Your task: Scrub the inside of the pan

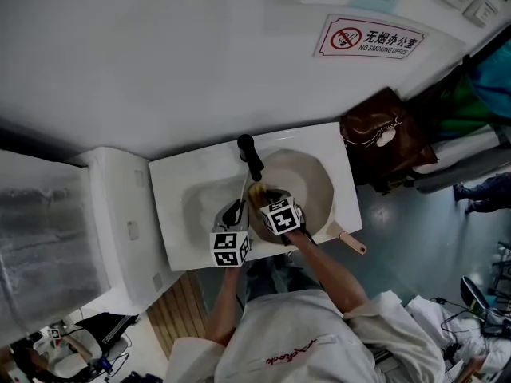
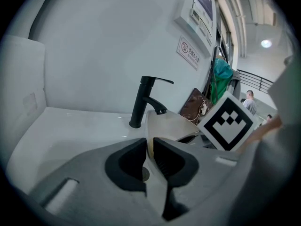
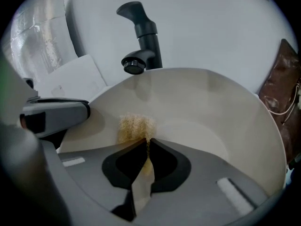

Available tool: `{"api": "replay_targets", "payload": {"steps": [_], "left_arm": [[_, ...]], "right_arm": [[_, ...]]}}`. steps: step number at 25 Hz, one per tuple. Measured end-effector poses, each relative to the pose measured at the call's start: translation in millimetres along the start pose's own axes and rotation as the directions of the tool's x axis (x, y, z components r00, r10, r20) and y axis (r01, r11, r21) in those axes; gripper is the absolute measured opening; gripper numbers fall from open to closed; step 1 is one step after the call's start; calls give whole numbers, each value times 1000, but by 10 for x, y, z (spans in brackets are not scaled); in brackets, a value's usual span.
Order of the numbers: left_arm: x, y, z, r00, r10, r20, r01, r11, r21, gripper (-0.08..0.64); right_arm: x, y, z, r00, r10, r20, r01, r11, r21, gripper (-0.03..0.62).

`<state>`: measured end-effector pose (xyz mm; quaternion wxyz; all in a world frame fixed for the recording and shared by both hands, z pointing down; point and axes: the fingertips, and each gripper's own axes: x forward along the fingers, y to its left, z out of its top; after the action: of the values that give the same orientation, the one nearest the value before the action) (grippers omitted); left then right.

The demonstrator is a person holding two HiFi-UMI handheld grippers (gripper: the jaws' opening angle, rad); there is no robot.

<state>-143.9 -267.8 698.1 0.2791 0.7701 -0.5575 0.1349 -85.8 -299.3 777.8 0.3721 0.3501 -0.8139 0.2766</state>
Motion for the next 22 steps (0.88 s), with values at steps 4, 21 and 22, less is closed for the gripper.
{"api": "replay_targets", "payload": {"steps": [4,21,22], "left_arm": [[1,0,-3,1000,-1,-2,1,1000,-2,49],[-2,5,0,1000,2,-2,-2,1000,-7,49],[-3,4,-2,1000,2,-1,-2,1000,-8,49]], "right_arm": [[41,21,-2,1000,2,-12,-2,1000,-6,26],[-42,-418,-98,998,-54,-38,55,998,23,26],[-49,-463,-121,997,-62,-41,63,998,28,26]]}}
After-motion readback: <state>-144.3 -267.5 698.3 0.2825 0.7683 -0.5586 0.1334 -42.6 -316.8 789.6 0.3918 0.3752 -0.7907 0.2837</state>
